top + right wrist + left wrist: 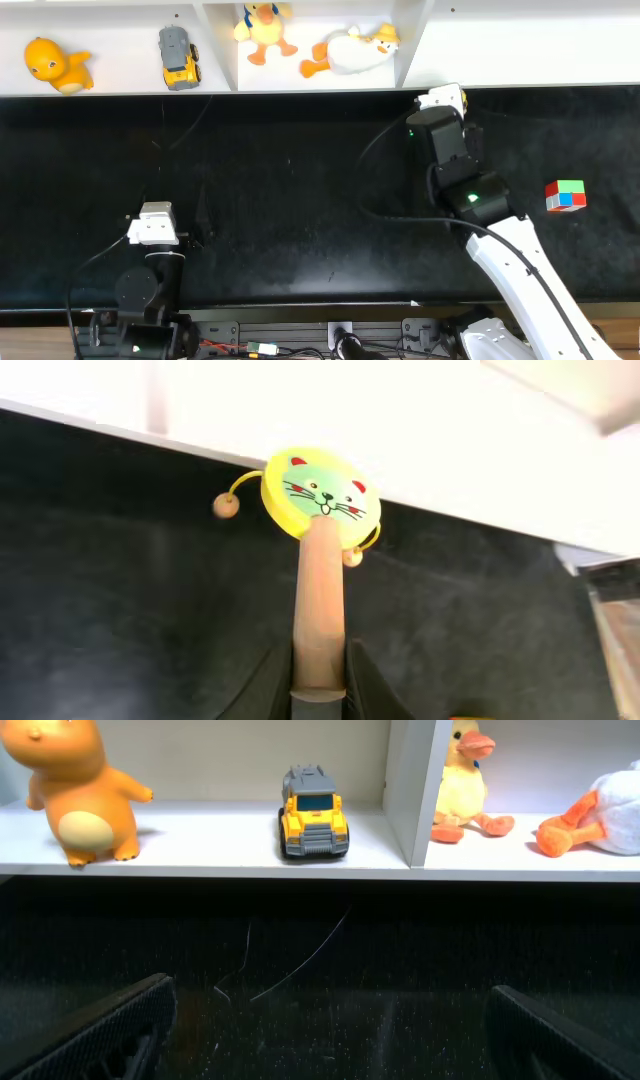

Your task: Store Toys

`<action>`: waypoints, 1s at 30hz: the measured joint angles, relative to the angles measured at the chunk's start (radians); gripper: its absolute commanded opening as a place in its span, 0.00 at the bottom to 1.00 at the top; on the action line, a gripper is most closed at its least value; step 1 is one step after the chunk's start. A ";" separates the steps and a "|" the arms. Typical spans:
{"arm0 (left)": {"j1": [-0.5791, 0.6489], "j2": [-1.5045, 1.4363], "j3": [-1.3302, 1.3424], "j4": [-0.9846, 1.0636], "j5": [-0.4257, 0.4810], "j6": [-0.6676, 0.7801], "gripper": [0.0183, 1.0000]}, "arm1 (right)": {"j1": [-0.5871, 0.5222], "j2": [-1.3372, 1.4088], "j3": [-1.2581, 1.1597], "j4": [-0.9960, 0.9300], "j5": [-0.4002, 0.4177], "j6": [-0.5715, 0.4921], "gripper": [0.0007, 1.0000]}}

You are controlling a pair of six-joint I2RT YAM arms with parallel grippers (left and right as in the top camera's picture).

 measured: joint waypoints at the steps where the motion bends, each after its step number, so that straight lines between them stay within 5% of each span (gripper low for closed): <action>1: 0.000 0.000 0.000 0.000 0.000 0.000 1.00 | -0.007 0.000 0.000 0.002 0.003 -0.013 0.07; 15: 0.000 0.000 0.000 0.000 0.000 0.000 1.00 | -0.129 0.073 0.002 0.181 0.006 -0.152 0.05; 30: 0.000 0.000 0.000 0.000 0.000 0.000 1.00 | -0.203 0.230 0.003 0.433 -0.103 -0.207 0.07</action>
